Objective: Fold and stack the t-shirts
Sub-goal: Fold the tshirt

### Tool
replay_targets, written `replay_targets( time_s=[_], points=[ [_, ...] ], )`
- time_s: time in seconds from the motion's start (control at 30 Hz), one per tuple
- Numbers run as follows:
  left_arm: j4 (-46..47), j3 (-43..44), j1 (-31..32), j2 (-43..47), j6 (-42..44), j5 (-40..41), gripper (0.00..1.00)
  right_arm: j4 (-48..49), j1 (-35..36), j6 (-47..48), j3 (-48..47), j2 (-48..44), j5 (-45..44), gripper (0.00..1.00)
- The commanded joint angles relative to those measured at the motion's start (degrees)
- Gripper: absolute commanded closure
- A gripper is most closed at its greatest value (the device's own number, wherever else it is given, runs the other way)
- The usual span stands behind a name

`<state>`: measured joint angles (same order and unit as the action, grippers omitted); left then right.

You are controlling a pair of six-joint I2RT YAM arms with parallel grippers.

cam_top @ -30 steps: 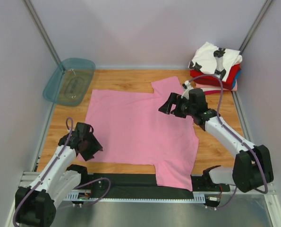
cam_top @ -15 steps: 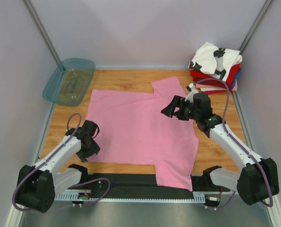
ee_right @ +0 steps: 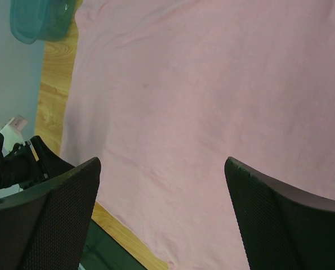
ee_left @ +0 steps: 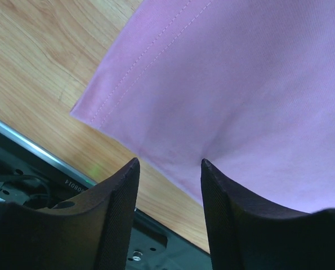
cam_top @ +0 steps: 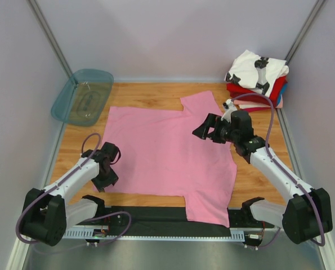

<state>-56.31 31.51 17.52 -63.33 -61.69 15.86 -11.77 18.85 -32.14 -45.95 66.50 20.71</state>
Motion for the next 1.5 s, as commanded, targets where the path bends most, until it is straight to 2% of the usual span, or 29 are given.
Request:
replay_targets(
  time_s=[0.0,0.33,0.43,0.6,0.67,0.73,0.8,0.9,0.93,0.97,1.0,1.03,1.07,1.17,1.27,1.47],
  points=[
    [-1.2,-0.4,0.9,0.4,-2.2,2.4,0.46,0.6,-0.7,-0.6,0.1,0.1,0.4,0.07],
    [0.0,-0.3,3.1,0.1,-1.0,5.5,0.5,-0.1,-3.0,-0.2,0.3,0.6,0.0,0.07],
    [1.4,-0.7,3.7,2.0,-0.8,1.8,0.48,-0.2,-3.7,-0.4,0.4,1.4,0.5,0.07],
    [2.4,-2.3,7.9,5.8,-2.6,2.6,0.48,0.5,-4.3,-0.7,0.5,2.3,1.2,0.07],
    [1.6,-2.3,7.9,6.9,-3.8,0.6,0.48,0.8,-4.3,-0.9,0.7,2.5,1.4,0.07],
    [2.2,-1.9,10.5,9.2,-5.4,-3.1,0.49,0.9,-4.3,-1.1,0.8,2.6,1.8,0.07],
    [1.9,-2.1,13.6,10.2,-8.2,-2.5,0.48,1.3,-4.3,-1.3,1.0,2.7,2.1,0.07],
    [-2.1,-1.2,13.6,8.8,-9.0,1.9,0.44,1.5,-4.3,-1.5,1.0,2.8,2.5,0.07],
    [-6.0,-0.1,13.6,8.5,-9.4,5.9,0.42,1.6,-4.3,-1.8,1.1,2.7,2.7,0.07],
    [-7.6,0.9,13.2,8.8,-10.0,7.9,0.31,1.8,-4.3,-1.8,1.2,2.6,2.8,0.07],
    [-7.9,1.4,11.6,9.8,-9.8,9.0,0.28,1.8,-4.3,-1.8,1.3,2.6,2.8,0.07],
    [-4.4,0.8,9.0,12.8,-5.5,6.8,0.27,1.8,-4.3,-1.8,1.2,2.6,2.9,0.07],
    [-1.5,-0.2,0.9,14.4,-3.1,3.9,0.27,1.8,-4.3,-1.9,1.2,2.5,2.9,0.07],
    [4.5,-2.2,-11.1,15.6,2.1,-4.7,0.27,1.3,-4.3,-1.6,1.2,1.9,2.9,0.07],
    [5.4,-1.3,-16.3,10.2,4.4,-5.9,0.27,1.0,-4.3,-1.5,1.1,1.3,2.3,0.07],
    [7.7,-2.8,-19.1,3.8,5.1,-8.0,0.31,0.7,-4.6,-1.5,1.1,0.7,2.1,0.07]
  ],
)
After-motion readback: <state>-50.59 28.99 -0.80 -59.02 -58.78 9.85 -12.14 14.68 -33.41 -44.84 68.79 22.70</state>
